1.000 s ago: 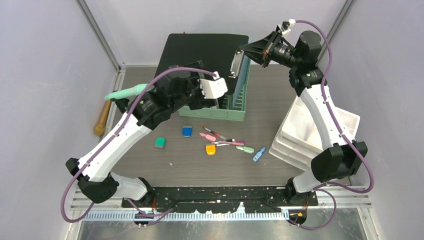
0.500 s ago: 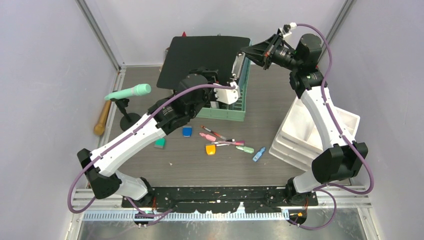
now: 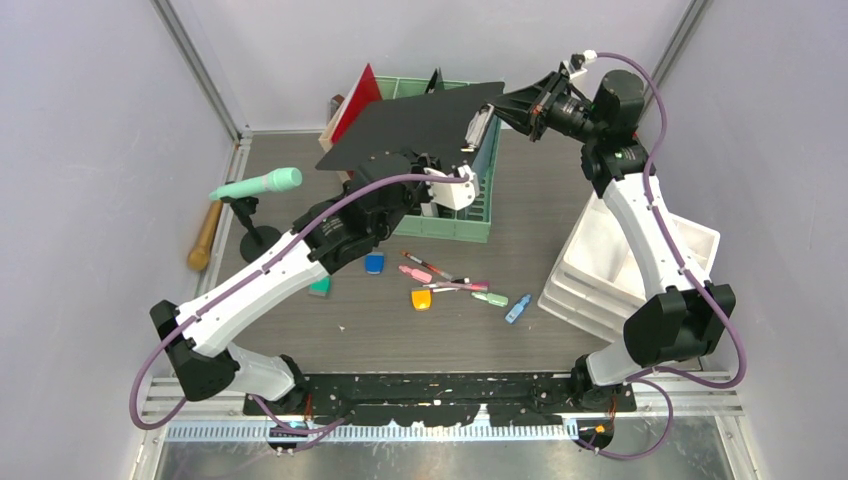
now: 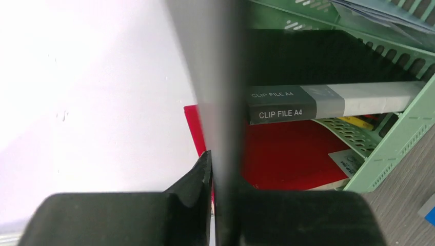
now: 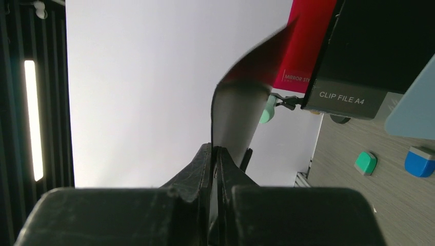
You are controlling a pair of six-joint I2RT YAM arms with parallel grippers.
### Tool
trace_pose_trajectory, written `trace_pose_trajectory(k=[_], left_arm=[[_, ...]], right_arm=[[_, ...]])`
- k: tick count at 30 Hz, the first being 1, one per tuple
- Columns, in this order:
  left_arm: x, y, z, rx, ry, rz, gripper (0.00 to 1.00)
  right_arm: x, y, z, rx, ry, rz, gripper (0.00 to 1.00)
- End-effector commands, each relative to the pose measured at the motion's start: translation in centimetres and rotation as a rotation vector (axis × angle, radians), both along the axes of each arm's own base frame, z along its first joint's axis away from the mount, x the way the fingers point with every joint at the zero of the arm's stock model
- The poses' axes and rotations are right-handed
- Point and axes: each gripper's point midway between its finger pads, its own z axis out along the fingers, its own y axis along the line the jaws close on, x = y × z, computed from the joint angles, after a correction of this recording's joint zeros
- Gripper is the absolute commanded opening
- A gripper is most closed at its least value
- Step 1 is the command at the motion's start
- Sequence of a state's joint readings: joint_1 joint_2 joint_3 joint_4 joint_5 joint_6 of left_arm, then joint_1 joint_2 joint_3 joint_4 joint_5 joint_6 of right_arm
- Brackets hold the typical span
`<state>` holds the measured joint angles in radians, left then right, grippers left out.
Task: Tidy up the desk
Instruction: Pick up the folder from the center of the board.
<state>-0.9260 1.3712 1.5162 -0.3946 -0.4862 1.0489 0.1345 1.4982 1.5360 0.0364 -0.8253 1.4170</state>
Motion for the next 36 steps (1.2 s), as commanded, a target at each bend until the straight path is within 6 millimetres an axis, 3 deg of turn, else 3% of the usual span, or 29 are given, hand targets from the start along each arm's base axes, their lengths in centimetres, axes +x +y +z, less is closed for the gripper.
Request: trace_pose_trajectory(k=[1, 3, 6, 12, 14, 23, 30, 36], left_arm=[[-0.5, 0.9, 1.7, -0.035, -0.035, 0.016, 0.0], [-0.4, 0.9, 2.3, -0.039, -0.048, 0.022, 0.0], [0.0, 1.1, 4.0, -0.064, -0.09, 0.045, 0.0], [0.4, 1.5, 9.4, -0.139, -0.208, 0.086, 0.0], [0.4, 1.7, 11.2, -0.178, -0.234, 0.088, 0.0], [-0.7, 1.5, 18.3, -0.497, -0.19, 0.058, 0.0], [-2.6, -1.7, 20.3, -0.847, 0.015, -0.091, 0.0], [-4.2, -4.8, 20.1, -1.089, 0.221, -0.207, 0.0]], right_arm=[[-2.3, -0.5, 3.8, 0.021, -0.14, -0.003, 0.02], [-2.4, -0.7, 3.9, 0.016, -0.147, -0.008, 0.07], [-2.7, -1.0, 4.1, 0.007, -0.167, -0.016, 0.26], [-2.6, -3.2, 4.4, -0.013, -0.192, -0.073, 0.64], [-2.6, -4.3, 4.5, -0.02, -0.202, -0.104, 0.69], [-2.9, -9.0, 5.1, -0.055, -0.253, -0.222, 0.72], [-3.6, -11.7, 5.5, -0.063, -0.27, -0.303, 0.72], [-4.5, -13.1, 5.8, -0.051, -0.278, -0.345, 0.72]])
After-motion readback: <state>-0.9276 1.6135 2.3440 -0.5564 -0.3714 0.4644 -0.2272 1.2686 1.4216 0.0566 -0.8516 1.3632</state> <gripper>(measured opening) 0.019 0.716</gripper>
